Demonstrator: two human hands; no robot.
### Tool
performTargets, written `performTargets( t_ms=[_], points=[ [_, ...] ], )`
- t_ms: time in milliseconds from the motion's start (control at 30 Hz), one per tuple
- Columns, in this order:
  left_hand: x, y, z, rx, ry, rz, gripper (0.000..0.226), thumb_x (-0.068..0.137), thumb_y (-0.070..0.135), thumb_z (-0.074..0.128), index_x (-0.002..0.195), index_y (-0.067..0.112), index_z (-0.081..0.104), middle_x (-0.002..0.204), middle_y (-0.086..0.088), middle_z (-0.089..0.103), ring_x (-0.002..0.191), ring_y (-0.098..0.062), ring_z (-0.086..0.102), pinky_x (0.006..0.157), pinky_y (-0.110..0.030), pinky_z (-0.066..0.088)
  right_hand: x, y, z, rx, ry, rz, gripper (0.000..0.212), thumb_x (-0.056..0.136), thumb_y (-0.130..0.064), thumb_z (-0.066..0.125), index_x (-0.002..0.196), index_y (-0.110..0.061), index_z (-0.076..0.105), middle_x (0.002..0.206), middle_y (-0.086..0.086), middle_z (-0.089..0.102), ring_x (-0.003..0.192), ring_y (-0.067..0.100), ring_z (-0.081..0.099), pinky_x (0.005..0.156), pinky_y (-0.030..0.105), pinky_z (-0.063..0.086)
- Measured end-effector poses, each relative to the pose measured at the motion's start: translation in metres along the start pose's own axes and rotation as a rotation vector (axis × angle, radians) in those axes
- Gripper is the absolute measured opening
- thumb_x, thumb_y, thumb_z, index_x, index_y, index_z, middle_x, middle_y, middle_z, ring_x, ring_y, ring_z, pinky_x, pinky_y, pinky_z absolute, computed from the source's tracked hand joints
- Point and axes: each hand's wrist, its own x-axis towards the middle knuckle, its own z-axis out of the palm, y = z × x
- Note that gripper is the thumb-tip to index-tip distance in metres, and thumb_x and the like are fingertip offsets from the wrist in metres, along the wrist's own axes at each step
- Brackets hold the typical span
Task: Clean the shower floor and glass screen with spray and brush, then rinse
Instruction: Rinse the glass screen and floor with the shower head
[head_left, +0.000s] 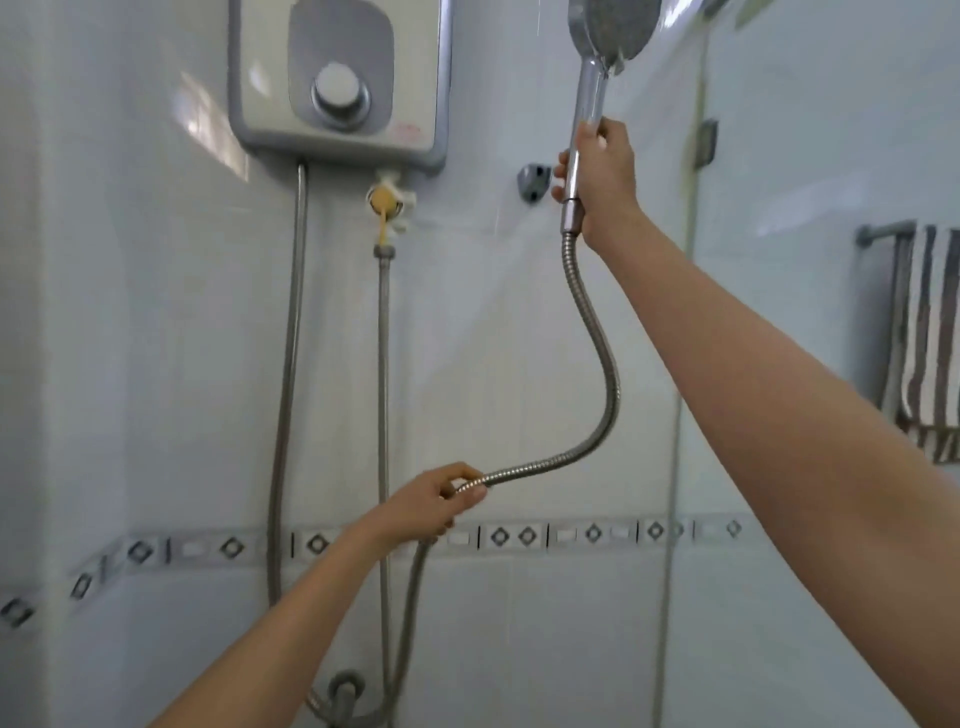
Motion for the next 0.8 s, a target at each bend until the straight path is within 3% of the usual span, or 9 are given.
performTargets(
  t_ms=[133,300,467,633,800],
  points=[
    [0.032,0.020,0.009,-0.018,-0.077,0.005,0.017,0.101,0.029,0.052,0.110,0.016,0.060,0.079,0.000,0.059,0.067,-0.010,0.060,0.065,-0.021,0.053,0.049,-0.022,0.018,0.032,-0.003,-0.074,0.016,0.098,-0.019,0.044,0.114,-0.020,0.043,0.074,0.003,0.051,0.062,0.013,0.052,0.053,0.024,0.046],
    [0.066,0.029,0.001,-0.103,0.041,-0.015,0.014,0.099,0.021,0.055,0.109,0.015,0.062,0.095,-0.004,0.071,0.085,-0.015,0.073,0.078,-0.036,0.058,0.091,-0.022,0.025,-0.075,-0.032,-0.180,0.020,0.097,-0.018,0.048,0.115,-0.020,0.041,0.076,0.002,0.054,0.065,0.011,0.054,0.055,0.024,0.048],
    [0.086,0.037,-0.009,-0.219,0.131,-0.097,0.022,0.100,0.023,0.055,0.112,0.006,0.063,0.091,-0.009,0.070,0.076,-0.020,0.070,0.068,-0.031,0.056,0.118,-0.008,0.032,-0.129,-0.034,-0.251,0.026,0.094,-0.018,0.053,0.114,-0.025,0.037,0.089,0.006,0.057,0.071,0.011,0.061,0.063,0.024,0.049],
    [0.097,0.045,-0.013,-0.195,0.109,-0.125,0.026,0.100,0.023,0.054,0.114,0.002,0.061,0.092,-0.011,0.070,0.075,-0.022,0.070,0.060,-0.026,0.057,0.136,0.011,0.033,-0.132,-0.053,-0.217,0.027,0.095,-0.019,0.052,0.114,-0.028,0.035,0.093,0.005,0.059,0.073,0.011,0.063,0.069,0.027,0.051],
    [0.104,0.036,-0.016,-0.120,0.058,-0.177,0.025,0.100,0.025,0.055,0.113,0.005,0.061,0.094,-0.009,0.072,0.077,-0.021,0.072,0.065,-0.027,0.058,0.144,0.028,0.032,-0.089,-0.094,-0.198,0.026,0.095,-0.019,0.053,0.115,-0.026,0.037,0.091,0.005,0.060,0.073,0.012,0.063,0.066,0.025,0.049]
  ],
)
